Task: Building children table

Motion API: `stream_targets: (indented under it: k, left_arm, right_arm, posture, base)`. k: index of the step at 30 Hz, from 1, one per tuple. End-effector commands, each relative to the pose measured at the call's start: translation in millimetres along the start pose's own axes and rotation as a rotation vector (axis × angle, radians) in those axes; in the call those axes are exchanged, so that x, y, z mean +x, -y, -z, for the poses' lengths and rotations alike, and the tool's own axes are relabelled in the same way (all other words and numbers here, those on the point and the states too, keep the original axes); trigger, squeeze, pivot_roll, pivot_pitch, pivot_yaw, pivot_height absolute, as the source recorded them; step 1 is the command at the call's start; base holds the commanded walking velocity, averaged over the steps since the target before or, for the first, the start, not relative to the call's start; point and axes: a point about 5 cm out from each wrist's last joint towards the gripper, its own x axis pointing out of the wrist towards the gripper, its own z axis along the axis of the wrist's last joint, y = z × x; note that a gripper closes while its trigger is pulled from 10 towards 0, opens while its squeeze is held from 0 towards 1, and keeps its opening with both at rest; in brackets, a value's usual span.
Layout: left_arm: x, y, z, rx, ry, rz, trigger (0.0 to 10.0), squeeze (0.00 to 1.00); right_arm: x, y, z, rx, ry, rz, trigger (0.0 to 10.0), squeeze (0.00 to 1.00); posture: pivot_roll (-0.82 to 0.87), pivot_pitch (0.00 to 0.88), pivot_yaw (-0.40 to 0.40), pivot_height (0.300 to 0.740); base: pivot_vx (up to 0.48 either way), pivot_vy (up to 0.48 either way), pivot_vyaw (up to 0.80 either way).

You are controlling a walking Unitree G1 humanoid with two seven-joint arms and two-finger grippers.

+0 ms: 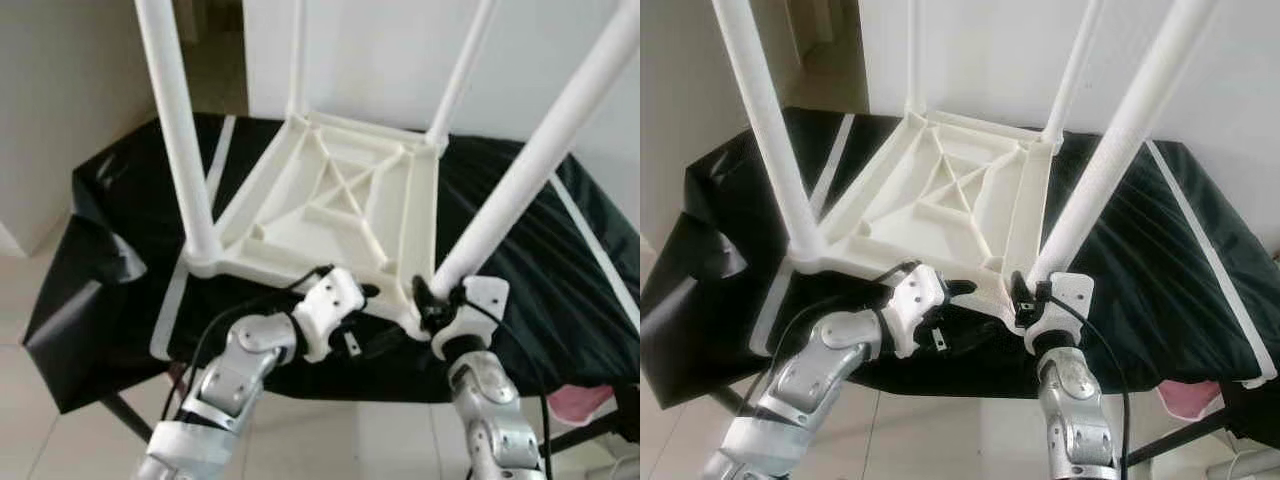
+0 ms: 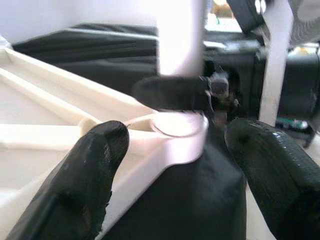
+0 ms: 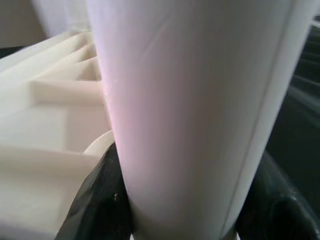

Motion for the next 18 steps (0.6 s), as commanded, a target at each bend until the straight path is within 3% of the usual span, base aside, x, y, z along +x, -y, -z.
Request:
stream_targets:
  k: [1, 9, 13, 18]
  left_arm:
    - [-0.1, -6.2, -1, -0.002, 0.015, -0.089, 10.0, 0.0]
    - [-0.8, -5.9, 1, -0.006, 0.021, -0.106, 10.0, 0.0]
    - [0.1, -5.4, 1, -0.009, 0.024, -0.108, 10.0, 0.0]
    - [3.1, -5.3, 1, -0.006, 0.031, -0.102, 10.0, 0.0]
  right_arm:
    - [-6.9, 18.7, 8, 0.069, -0.032, 0.195, 10.0, 0.0]
    - [-7.3, 11.9, 12, 0.103, -0.04, 0.323, 10.0, 0.0]
    - [-5.0, 7.1, 10, 0.106, -0.032, 0.289, 10.0, 0.0]
    - [-1.2, -2.6, 2, 0.108, 0.013, 0.158, 10.0, 0.0]
  posture:
    - [-0.02, 0.016, -0.026, 0.74]
    - [-0.02, 0.009, -0.038, 0.74]
    - [-0.02, 0.003, -0.039, 0.74]
    - [-0.03, 0.0, -0.048, 0.74]
  base:
    - [0.0, 0.0, 0.0]
    - [0.0, 0.0, 0.0]
    - [0.0, 0.0, 0.0]
    - [0.0, 0.0, 0.0]
